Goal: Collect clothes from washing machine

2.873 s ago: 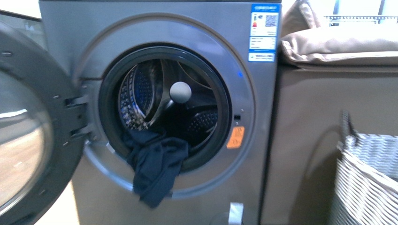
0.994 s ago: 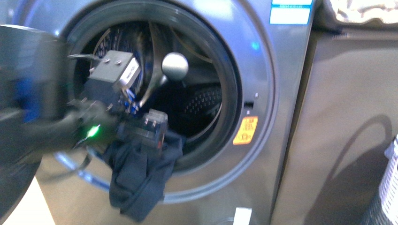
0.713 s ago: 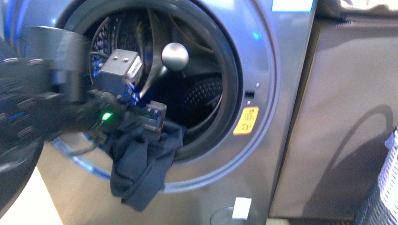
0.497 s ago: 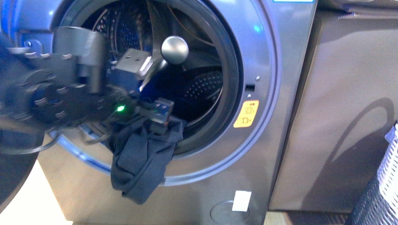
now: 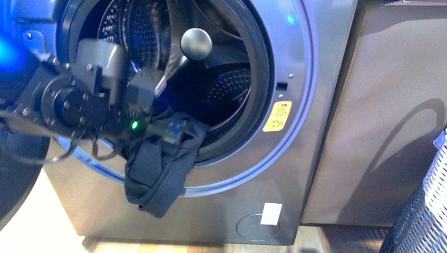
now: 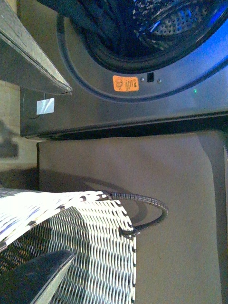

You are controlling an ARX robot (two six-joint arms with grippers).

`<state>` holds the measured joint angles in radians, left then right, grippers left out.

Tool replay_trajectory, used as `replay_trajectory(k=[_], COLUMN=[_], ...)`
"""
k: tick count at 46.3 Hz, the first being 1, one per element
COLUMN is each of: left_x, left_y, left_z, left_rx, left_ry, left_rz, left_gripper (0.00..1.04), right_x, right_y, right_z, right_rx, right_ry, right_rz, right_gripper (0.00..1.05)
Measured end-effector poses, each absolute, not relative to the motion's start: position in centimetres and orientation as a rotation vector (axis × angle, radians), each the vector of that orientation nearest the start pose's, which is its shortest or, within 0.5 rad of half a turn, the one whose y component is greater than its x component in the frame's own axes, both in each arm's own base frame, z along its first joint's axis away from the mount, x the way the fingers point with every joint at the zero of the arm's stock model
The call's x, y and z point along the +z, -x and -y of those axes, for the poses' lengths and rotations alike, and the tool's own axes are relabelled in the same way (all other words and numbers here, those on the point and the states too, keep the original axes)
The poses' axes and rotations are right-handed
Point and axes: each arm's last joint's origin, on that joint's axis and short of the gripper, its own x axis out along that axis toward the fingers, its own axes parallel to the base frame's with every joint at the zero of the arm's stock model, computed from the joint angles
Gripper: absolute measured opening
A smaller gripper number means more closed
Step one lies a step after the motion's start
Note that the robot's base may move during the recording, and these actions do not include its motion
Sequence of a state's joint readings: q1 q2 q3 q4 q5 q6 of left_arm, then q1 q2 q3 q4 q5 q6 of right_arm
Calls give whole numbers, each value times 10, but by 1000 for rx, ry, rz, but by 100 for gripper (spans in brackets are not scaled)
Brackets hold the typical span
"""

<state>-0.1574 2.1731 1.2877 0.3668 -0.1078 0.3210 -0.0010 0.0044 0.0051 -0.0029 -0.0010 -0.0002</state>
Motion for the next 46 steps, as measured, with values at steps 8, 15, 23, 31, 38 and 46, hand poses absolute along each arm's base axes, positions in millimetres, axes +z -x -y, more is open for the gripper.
replay_trajectory(k=[8,15,23,31,38,46], left_x=[117,115,112,112,117,139], left_y=[-446,-445,-447,-447,-435,-401], left_z=[76,85,88,83,80,78], left_rx=[-199,-218,-197,-184,-210,-274], left_ry=[-357,-348,-373,-371,-337,-307], left_rz=[-541,-539,-520,-508,-482,-407], left_gripper=[98,98,79,55,34,8], right_x=[165,165,165,165,165,165], right_y=[-98,-98,-98,-98,-98,-98], right_z=[0,0,0,0,0,0], right_rx=[0,0,0,0,0,0], right_ry=[0,0,0,0,0,0], right_rz=[-2,-2,-2,-2,-2,-2], right_gripper=[97,97,97,97,97,97])
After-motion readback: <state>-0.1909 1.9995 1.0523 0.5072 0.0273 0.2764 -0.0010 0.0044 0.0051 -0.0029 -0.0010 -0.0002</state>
